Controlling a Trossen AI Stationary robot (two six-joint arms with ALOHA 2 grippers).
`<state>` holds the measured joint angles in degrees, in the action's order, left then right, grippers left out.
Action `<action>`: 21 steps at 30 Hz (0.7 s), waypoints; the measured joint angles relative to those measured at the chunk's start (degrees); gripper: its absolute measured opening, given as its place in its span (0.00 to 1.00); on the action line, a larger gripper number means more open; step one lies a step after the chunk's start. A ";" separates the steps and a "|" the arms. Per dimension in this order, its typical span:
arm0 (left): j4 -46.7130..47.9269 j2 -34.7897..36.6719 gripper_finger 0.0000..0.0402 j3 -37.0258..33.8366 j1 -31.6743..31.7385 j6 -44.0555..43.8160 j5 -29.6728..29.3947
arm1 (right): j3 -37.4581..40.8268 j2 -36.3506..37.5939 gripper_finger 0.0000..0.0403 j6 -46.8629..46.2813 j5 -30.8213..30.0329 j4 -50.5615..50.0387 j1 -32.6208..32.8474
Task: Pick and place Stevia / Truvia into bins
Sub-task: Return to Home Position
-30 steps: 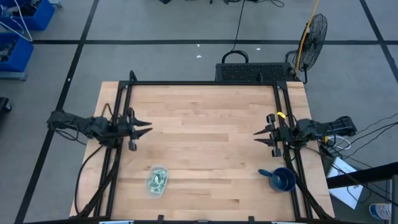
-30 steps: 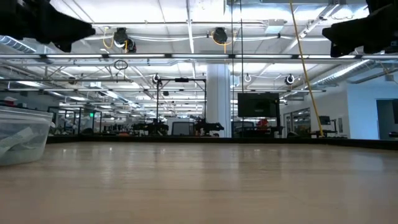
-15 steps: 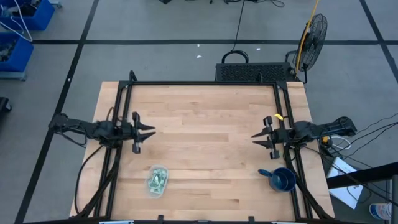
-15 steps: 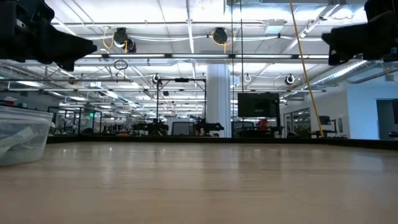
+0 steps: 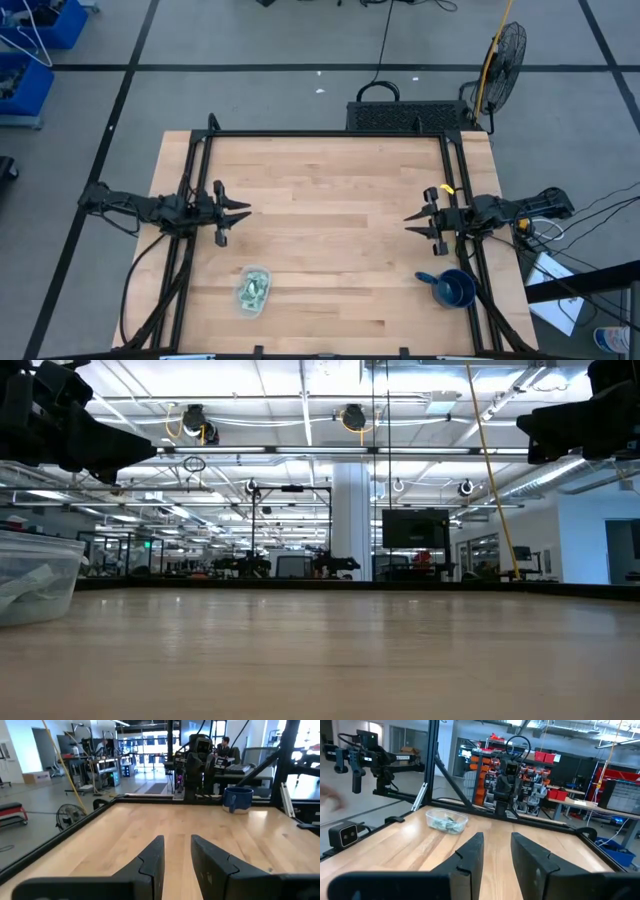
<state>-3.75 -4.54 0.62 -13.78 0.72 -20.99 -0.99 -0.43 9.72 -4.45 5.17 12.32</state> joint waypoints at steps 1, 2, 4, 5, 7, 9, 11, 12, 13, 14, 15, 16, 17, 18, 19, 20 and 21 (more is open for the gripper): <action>0.00 0.00 0.25 0.00 0.00 -0.01 0.00 | 0.00 0.00 0.23 0.00 0.00 -0.02 0.00; 0.00 0.00 0.25 0.00 0.00 -0.01 0.00 | 0.04 0.00 0.23 0.00 0.00 -0.01 0.00; 0.00 0.00 0.25 0.00 0.00 -0.01 0.00 | 0.04 0.00 0.23 0.00 0.00 -0.02 0.00; 0.00 0.00 0.25 0.00 0.00 -0.03 -0.02 | 0.04 0.00 0.23 0.00 0.00 -0.02 0.00; 0.00 0.00 0.25 0.00 0.00 -0.04 -0.02 | 0.04 0.00 0.23 -0.02 0.00 -0.02 0.00; 0.00 0.00 0.25 0.00 0.00 0.23 -0.02 | 0.07 0.00 0.23 0.00 0.00 -0.02 0.00; 0.01 0.00 0.25 0.00 0.00 0.55 -0.03 | 0.09 0.00 0.23 -0.01 0.00 -0.02 0.00; 0.02 0.00 0.25 0.00 0.00 0.44 -0.02 | 0.11 0.00 0.23 0.00 0.00 -0.02 0.00; 0.01 0.00 0.25 0.00 0.00 0.31 -0.03 | 0.11 0.00 0.23 0.00 0.00 -0.02 0.00; 0.00 0.00 0.25 0.00 0.00 0.29 -0.04 | 0.11 0.00 0.23 0.00 0.00 -0.02 0.00; 0.02 0.00 0.25 0.00 0.00 0.39 -0.04 | 0.11 0.00 0.23 0.00 0.00 -0.01 0.00; 0.02 0.00 0.25 0.00 0.00 0.42 -0.04 | 0.11 0.00 0.23 -0.02 0.00 0.00 0.00; 0.02 0.00 0.25 0.00 0.00 0.42 -0.04 | 0.11 0.00 0.23 0.00 0.00 0.00 0.00; 0.02 0.00 0.25 0.00 0.00 0.45 -0.04 | 0.11 0.00 0.23 -0.02 0.00 -0.02 0.00; 0.02 0.00 0.25 0.00 0.00 0.45 -0.04 | 0.11 0.00 0.23 -0.02 0.00 0.00 0.00; 0.02 0.00 0.25 0.00 0.00 0.45 -0.04 | 0.11 0.00 0.23 -0.01 0.00 -0.02 0.00; 0.02 0.00 0.25 0.00 0.00 0.46 -0.04 | 0.11 0.00 0.23 -0.01 0.00 -0.02 0.00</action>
